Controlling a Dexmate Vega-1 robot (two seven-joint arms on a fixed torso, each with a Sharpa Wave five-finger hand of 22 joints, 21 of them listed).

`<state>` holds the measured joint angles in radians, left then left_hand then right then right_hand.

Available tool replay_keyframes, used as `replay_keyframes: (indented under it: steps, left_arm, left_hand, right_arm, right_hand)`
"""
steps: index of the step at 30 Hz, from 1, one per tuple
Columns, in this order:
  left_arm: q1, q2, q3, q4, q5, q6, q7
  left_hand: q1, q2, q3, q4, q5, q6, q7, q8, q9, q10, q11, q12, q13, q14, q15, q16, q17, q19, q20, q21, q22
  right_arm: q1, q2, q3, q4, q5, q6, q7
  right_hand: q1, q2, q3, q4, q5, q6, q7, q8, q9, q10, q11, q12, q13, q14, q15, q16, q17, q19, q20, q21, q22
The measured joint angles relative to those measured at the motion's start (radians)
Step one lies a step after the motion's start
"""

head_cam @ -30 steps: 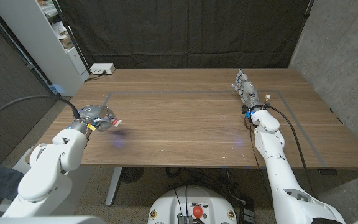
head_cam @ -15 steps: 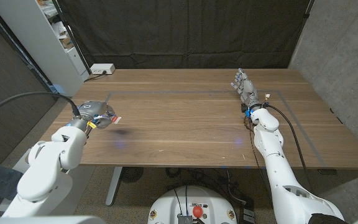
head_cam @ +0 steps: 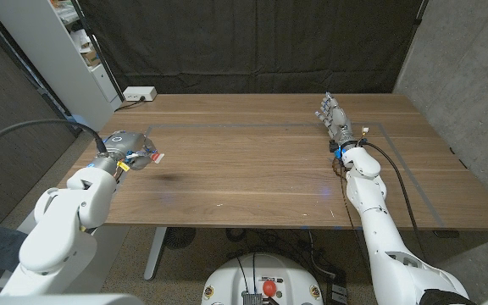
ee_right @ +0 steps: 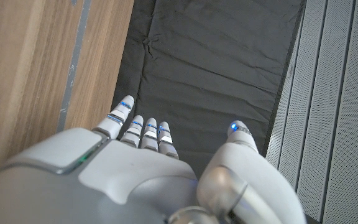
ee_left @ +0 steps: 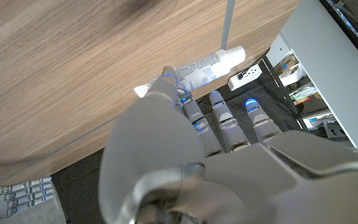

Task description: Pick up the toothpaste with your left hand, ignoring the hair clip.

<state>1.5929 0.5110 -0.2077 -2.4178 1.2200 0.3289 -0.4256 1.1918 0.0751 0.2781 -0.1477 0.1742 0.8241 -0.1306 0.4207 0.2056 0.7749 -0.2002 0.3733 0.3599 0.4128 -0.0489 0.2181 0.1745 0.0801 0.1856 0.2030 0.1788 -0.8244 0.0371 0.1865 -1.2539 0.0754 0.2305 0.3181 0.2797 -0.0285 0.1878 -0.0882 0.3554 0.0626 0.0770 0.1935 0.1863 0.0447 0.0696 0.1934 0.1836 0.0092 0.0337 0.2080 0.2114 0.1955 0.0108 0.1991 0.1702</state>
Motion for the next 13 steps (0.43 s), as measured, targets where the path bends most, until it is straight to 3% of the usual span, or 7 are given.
replay_keyframes:
  steps: [13]
  left_arm:
    - [-0.009, -0.013, -0.020, -0.017, 0.011, -0.026, -0.012]
  left_hand:
    - [0.000, 0.000, 0.000, 0.000, 0.000, 0.009, -0.001, 0.000, 0.002, 0.009, 0.002, -0.003, 0.005, 0.005, 0.005, 0.000, 0.000, 0.000, 0.000, 0.000, 0.000]
  right_arm:
    - [-0.007, 0.001, 0.000, -0.009, 0.000, 0.000, -0.004]
  right_hand:
    - [0.000, 0.000, 0.000, 0.000, 0.000, 0.005, -0.006, 0.000, 0.000, 0.000, 0.000, 0.000, 0.000, 0.000, 0.000, 0.000, 0.000, 0.006, 0.005, 0.000, 0.000]
